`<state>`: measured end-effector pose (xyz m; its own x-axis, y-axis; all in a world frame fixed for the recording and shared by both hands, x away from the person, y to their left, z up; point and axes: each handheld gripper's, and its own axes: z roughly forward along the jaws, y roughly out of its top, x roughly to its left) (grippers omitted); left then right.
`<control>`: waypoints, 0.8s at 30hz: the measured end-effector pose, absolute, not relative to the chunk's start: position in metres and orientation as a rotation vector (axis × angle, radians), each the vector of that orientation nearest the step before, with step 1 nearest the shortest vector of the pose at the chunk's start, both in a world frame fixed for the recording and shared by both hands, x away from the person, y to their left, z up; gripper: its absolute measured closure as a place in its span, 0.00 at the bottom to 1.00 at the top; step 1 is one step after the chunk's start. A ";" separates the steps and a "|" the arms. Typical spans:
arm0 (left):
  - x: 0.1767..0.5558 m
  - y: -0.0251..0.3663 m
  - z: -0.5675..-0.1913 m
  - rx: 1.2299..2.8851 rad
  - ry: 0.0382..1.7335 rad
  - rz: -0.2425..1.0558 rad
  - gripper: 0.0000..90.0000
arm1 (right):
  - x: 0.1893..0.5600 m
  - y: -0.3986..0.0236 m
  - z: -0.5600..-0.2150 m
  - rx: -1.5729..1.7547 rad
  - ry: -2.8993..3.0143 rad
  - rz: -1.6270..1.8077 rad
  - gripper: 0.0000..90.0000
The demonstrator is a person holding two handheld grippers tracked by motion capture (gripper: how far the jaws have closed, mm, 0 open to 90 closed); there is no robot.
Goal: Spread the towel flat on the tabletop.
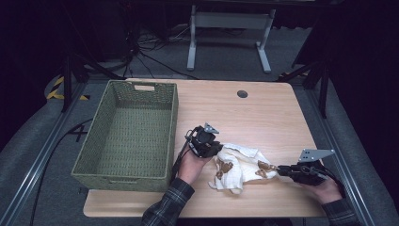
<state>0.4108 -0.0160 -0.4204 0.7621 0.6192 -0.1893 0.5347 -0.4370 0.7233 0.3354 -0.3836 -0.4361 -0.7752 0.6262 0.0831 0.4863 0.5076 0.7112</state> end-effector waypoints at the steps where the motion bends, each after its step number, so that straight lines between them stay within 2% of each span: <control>1: 0.409 -0.016 -0.418 2.135 0.846 0.121 0.79 | 0.335 -0.384 -0.436 0.956 2.558 1.128 0.80; 8: 0.398 -0.016 -0.410 2.143 0.779 0.091 0.75 | 0.340 -0.374 -0.427 0.917 2.543 1.200 0.76; 17: 0.372 -0.018 -0.424 2.175 0.750 0.004 0.75 | 0.350 -0.355 -0.417 0.865 2.545 1.261 0.72; 24: 0.353 -0.028 -0.424 2.181 0.677 -0.032 0.69 | 0.345 -0.339 -0.416 0.807 2.570 1.296 0.69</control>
